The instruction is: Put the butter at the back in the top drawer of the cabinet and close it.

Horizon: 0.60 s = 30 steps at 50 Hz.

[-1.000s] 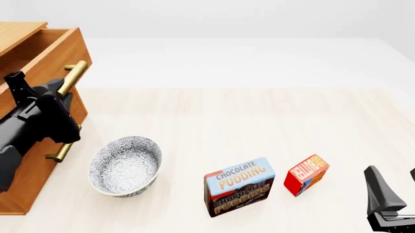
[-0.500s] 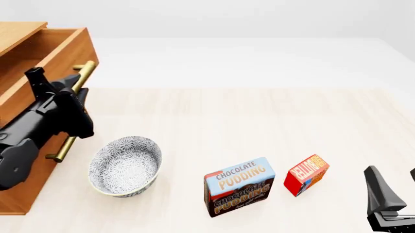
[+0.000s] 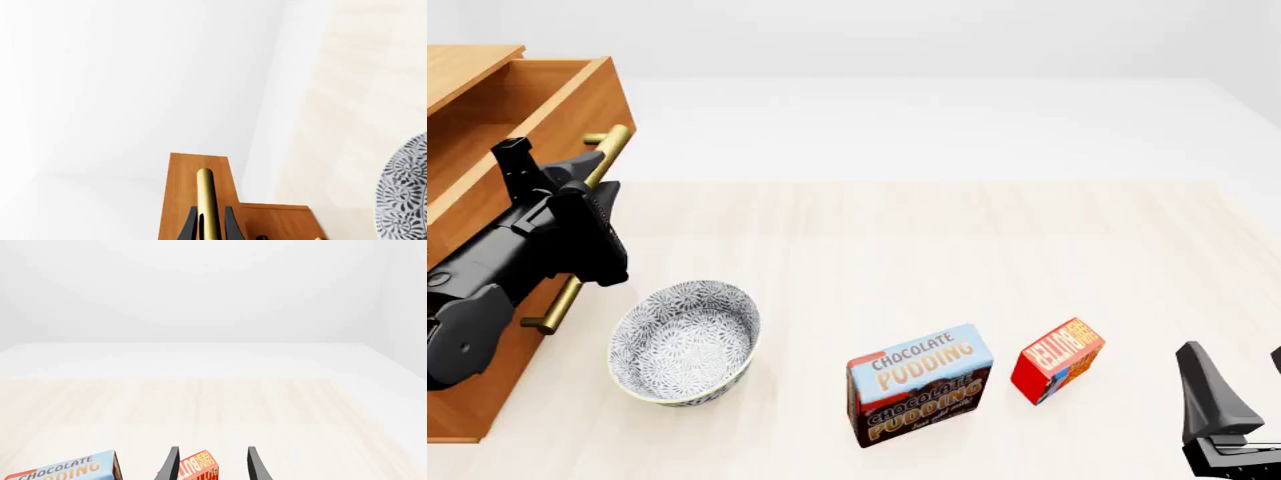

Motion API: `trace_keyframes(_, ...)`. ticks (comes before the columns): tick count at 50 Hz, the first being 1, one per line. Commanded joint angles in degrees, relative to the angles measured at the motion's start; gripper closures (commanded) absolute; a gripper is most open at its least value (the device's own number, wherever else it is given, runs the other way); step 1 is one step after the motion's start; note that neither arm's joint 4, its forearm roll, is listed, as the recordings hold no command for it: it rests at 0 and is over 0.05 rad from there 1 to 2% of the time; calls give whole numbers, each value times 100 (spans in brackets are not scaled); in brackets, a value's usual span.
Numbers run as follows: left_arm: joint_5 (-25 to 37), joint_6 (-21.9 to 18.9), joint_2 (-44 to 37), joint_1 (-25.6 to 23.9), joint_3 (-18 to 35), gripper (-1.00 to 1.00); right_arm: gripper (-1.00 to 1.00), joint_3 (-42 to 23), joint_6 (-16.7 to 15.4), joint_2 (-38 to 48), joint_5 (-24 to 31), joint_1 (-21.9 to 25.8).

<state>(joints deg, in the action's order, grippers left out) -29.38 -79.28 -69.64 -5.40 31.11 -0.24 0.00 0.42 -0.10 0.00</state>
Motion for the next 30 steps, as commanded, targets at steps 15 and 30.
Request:
trace_keyframes(15,652,271,-26,-254,180,-100,-100,0,0,0,0,0)
trace_keyframes(30,1081,461,394,-301,285,-100,-100,0,0,0,0,0)
